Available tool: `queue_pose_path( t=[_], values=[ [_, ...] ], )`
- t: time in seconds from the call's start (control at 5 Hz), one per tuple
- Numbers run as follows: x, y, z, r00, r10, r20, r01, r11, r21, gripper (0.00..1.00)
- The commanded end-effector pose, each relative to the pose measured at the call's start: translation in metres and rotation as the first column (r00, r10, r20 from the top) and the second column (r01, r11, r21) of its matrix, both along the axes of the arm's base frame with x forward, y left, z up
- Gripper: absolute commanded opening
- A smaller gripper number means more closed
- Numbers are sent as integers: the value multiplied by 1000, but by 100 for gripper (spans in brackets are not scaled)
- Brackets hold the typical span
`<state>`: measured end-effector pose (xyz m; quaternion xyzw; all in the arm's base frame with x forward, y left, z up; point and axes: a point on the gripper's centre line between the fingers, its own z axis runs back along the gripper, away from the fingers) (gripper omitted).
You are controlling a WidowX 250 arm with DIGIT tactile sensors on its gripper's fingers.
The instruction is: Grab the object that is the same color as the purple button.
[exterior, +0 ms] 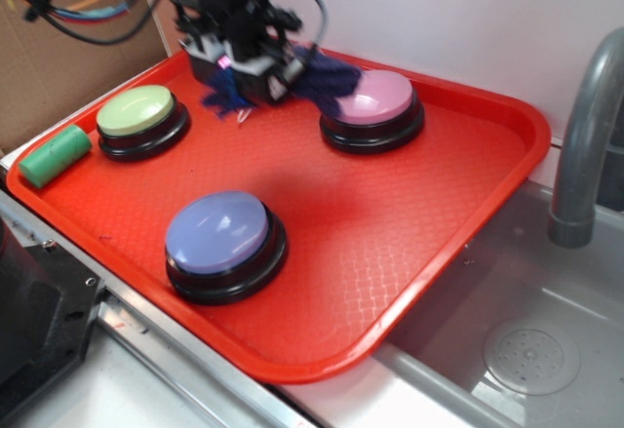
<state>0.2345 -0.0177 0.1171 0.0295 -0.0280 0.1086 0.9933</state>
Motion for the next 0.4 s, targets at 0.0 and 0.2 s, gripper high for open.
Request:
queue_pose_path(
  t=[0.0,0.2],
  values=[
    [-24,26,88,992,72,99,-78,995,57,0],
    [-30,37,74,988,143,57,-146,988,58,0]
  ],
)
